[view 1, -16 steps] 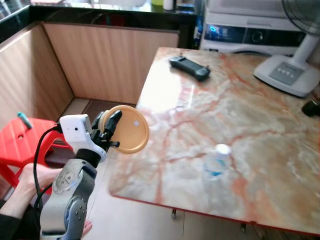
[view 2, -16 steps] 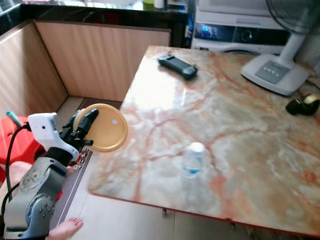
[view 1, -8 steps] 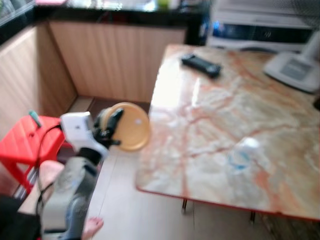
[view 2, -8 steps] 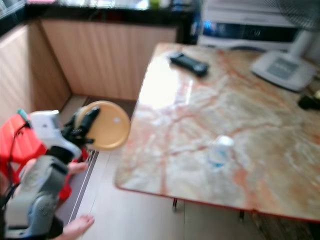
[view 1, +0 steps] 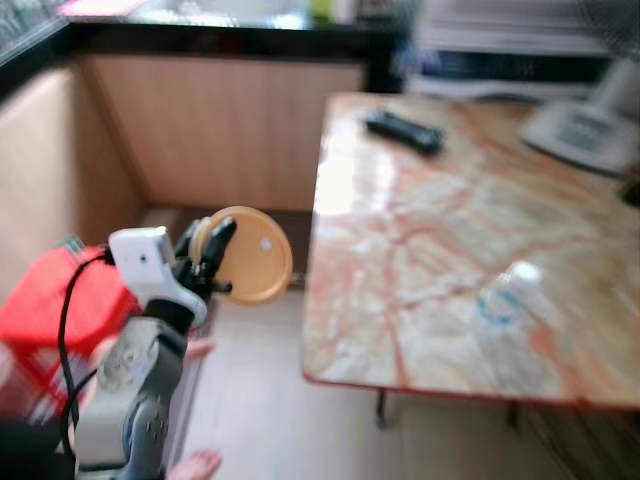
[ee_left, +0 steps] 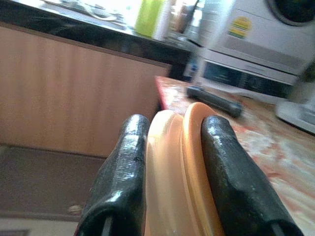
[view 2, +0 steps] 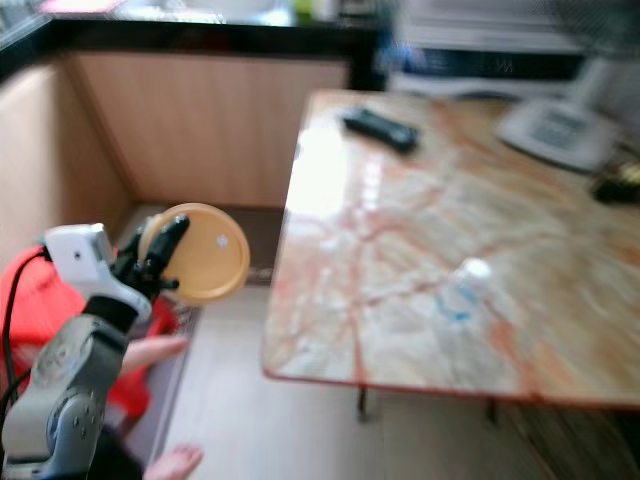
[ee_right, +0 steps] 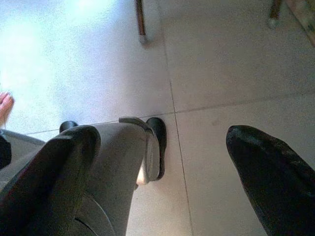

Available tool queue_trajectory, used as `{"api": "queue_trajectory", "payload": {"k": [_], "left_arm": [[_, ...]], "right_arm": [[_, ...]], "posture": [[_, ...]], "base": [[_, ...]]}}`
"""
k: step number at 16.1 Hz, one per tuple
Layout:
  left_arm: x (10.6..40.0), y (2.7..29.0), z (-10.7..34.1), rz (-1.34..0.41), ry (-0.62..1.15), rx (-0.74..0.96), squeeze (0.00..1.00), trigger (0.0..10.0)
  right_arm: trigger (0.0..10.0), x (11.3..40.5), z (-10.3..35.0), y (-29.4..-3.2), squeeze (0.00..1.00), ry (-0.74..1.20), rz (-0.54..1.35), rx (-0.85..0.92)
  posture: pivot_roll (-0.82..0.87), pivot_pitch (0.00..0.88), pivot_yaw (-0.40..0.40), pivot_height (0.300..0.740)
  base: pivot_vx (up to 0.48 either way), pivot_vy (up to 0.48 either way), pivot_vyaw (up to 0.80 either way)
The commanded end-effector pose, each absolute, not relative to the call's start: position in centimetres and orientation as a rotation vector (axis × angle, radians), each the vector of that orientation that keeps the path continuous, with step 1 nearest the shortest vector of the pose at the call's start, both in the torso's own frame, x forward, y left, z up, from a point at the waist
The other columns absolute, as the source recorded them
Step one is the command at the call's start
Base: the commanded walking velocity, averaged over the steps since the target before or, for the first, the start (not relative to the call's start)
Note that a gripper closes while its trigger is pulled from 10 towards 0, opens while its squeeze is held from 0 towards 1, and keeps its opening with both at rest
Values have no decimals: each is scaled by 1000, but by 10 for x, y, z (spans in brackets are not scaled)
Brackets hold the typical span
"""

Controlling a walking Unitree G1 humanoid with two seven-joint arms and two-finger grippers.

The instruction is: Restocking fridge

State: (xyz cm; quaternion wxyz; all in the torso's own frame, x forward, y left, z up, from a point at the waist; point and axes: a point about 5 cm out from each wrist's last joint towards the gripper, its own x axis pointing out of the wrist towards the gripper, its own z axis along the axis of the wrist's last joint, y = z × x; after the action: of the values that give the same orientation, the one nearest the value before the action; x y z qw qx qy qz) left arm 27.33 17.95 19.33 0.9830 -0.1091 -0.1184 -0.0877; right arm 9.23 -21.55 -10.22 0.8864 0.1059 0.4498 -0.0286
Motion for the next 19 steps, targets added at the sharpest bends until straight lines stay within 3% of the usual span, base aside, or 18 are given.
{"api": "queue_trajectory", "payload": {"k": [1, 19], "left_arm": [[273, 171, 200, -213, -270, -225, 0, 10000], [274, 166, 218, -233, -339, -98, 0, 10000]], "right_arm": [[10000, 82, -104, -218, 0, 973, -67, 216], [10000, 84, -104, -219, 0, 980, -60, 210]], "posture": [[119, 80, -28, 740], [127, 98, -33, 740]], "base": [[0, 0, -800], [0, -64, -800]]}}
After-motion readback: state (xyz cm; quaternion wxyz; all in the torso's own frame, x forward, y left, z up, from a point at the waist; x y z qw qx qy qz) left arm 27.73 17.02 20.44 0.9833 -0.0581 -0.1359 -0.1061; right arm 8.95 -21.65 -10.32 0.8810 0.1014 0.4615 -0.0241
